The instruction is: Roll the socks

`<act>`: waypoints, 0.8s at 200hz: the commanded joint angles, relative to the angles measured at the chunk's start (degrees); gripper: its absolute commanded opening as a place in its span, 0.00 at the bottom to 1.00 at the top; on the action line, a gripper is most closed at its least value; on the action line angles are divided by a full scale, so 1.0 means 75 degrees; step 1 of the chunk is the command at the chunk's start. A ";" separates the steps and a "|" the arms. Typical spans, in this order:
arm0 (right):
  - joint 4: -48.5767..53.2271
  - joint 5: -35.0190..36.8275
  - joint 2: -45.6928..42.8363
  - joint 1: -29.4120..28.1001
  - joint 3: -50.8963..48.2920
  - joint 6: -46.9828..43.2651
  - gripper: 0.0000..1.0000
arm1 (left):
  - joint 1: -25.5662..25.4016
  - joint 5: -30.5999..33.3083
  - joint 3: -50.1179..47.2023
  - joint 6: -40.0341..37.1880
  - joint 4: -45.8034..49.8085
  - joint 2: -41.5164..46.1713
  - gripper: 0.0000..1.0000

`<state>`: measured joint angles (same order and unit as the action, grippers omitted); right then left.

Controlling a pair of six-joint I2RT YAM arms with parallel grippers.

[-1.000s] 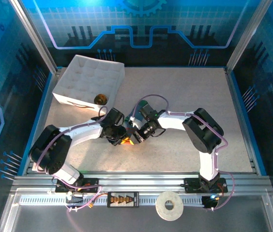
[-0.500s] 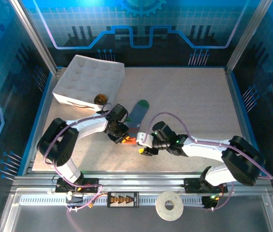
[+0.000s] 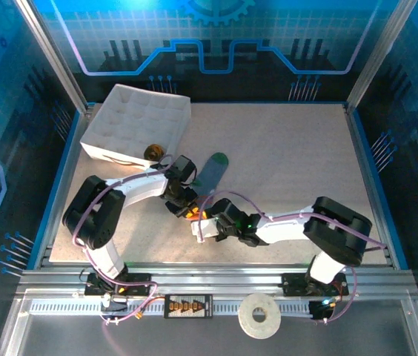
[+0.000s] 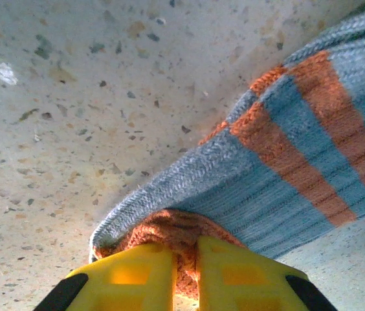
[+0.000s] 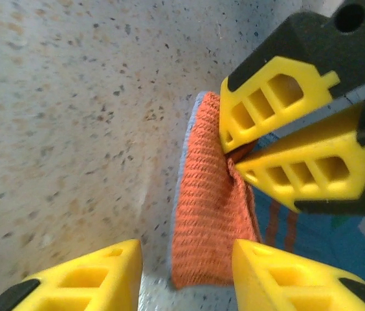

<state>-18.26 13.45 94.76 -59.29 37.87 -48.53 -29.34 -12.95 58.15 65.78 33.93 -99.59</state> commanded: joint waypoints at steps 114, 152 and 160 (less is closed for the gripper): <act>0.2039 -0.0256 0.1456 -0.0096 0.1558 0.1923 0.00 | 0.0684 0.0087 -0.0097 0.0335 0.0578 0.1137 0.60; 0.2050 -0.0959 0.1424 -0.0087 0.1336 0.2626 0.00 | 0.0978 0.0418 -0.0480 0.0822 0.1008 0.2019 0.71; 0.2004 -0.1101 0.1402 -0.0072 0.1269 0.2744 0.00 | 0.1016 0.0415 -0.0646 0.0900 0.1039 0.2213 0.71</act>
<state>-9.87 13.10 104.20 -59.57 49.93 -33.61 -22.81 -11.51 56.90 69.12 37.08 -86.85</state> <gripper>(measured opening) 0.090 0.708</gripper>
